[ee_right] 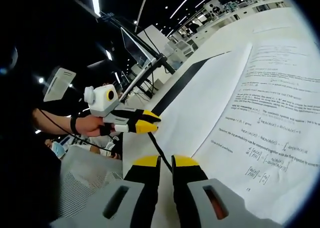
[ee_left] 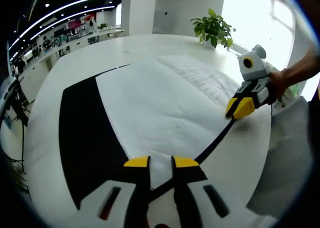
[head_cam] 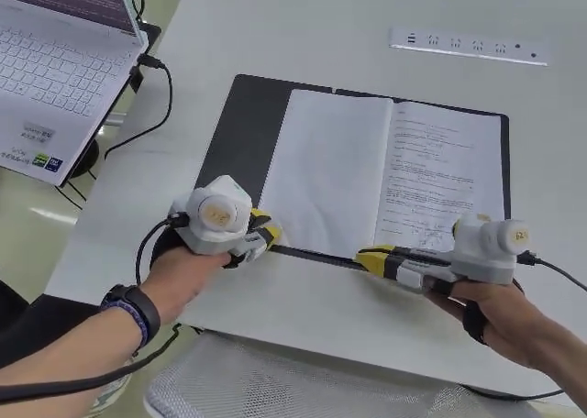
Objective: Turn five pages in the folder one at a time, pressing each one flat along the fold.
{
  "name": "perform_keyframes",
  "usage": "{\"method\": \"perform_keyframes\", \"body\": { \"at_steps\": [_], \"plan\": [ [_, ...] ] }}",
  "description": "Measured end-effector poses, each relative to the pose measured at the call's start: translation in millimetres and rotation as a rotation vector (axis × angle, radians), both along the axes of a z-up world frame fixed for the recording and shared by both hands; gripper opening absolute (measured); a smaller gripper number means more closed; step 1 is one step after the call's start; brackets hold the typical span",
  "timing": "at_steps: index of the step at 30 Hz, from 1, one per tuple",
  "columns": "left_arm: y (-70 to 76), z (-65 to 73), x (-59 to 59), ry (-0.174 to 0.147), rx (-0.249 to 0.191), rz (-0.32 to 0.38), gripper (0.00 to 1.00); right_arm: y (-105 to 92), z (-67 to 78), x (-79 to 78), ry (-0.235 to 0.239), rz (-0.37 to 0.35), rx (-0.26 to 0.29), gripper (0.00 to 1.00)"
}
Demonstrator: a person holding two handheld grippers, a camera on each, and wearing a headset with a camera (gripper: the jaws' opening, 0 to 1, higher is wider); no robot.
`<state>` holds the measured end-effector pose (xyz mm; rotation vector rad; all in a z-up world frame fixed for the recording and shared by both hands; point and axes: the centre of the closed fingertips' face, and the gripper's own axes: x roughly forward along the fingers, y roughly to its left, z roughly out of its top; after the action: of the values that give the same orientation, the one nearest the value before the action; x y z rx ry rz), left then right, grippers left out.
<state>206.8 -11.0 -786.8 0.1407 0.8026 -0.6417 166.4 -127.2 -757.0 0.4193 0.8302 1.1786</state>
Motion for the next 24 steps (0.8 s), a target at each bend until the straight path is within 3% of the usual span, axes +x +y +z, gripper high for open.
{"method": "perform_keyframes", "body": {
  "at_steps": [13, 15, 24],
  "plan": [
    [-1.7, 17.8, -11.0, -0.012, -0.029, 0.022, 0.25, -25.8, 3.6, 9.2, -0.021, -0.071, -0.006, 0.25],
    [-2.0, 20.6, -12.3, -0.018, -0.029, 0.019, 0.26, -31.1, 7.5, 11.8, -0.039, -0.093, -0.008, 0.31],
    [-4.0, 36.2, -18.4, -0.041, -0.039, 0.012, 0.32, -59.7, 20.7, 21.9, -0.132, -0.169, -0.070, 0.36]
  ]
}}
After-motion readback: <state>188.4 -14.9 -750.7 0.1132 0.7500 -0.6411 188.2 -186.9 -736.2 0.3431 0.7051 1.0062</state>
